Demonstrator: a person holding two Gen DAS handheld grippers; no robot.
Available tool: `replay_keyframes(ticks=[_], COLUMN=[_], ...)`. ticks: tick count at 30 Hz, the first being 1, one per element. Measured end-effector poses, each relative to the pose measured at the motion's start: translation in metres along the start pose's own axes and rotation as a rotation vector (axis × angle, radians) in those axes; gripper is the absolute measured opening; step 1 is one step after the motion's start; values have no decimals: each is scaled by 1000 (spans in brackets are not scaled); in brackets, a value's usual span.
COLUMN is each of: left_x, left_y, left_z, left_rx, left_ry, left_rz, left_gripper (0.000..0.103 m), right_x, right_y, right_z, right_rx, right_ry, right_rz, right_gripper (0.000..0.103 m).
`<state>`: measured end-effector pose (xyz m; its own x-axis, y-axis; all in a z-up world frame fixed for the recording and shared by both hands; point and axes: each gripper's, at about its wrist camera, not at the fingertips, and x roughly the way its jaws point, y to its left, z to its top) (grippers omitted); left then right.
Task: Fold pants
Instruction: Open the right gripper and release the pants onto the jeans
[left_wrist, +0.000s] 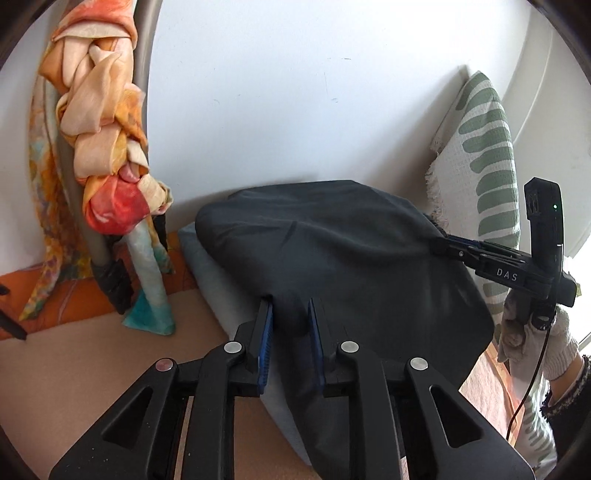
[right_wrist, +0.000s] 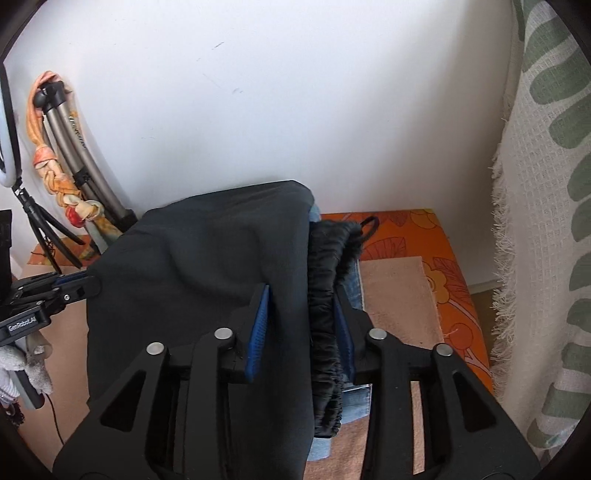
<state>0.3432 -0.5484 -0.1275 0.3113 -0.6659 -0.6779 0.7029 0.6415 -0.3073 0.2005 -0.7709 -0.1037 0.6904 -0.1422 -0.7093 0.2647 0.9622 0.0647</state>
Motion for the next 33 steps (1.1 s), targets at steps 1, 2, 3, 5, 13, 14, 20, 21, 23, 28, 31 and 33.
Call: replay_keyframes(ticks=[1, 2, 3, 5, 13, 14, 20, 21, 23, 28, 31, 33], left_x=[-1, -3, -4, -8, -38, -44, -80, -87, -99, -130, -143, -155], left_y=[1, 2, 3, 7, -8, -11, -24, -27, -33, -44, -50, -53], left_z=[-2, -5, -6, -11, -19, -20, -27, -28, -32, -44, -56, -67], left_rx=[1, -3, -12, -36, -11, -5, 32, 43, 70, 111, 118, 124], left_ry=[5, 7, 10, 19, -12, -24, -55, -63, -85, -128, -136, -151], left_rz=[6, 6, 5, 5, 8, 9, 49, 56, 77, 132, 159, 159], left_gripper=[22, 23, 25, 31, 54, 57, 70, 74, 78, 82, 82, 82], right_x=[-2, -7, -11, -19, -55, -59, -89, -96, -109, -139, -154, -164], right_y=[-2, -3, -4, -7, 6, 9, 29, 33, 40, 58, 70, 78], right_z=[0, -1, -1, -1, -9, -10, -21, -23, -27, -38, -47, -56], right_rx=[3, 4, 8, 24, 21, 25, 12, 8, 9, 13, 24, 40], right_ry=[-6, -16, -26, -36, -66, -67, -81, -90, -114, -152, -167, -173], right_rz=[-20, -39, -55, -63, -94, -98, -172, -182, -198, -237, -230, -216], right_gripper=[56, 63, 65, 68, 83, 86, 96, 97, 102, 103, 103, 103])
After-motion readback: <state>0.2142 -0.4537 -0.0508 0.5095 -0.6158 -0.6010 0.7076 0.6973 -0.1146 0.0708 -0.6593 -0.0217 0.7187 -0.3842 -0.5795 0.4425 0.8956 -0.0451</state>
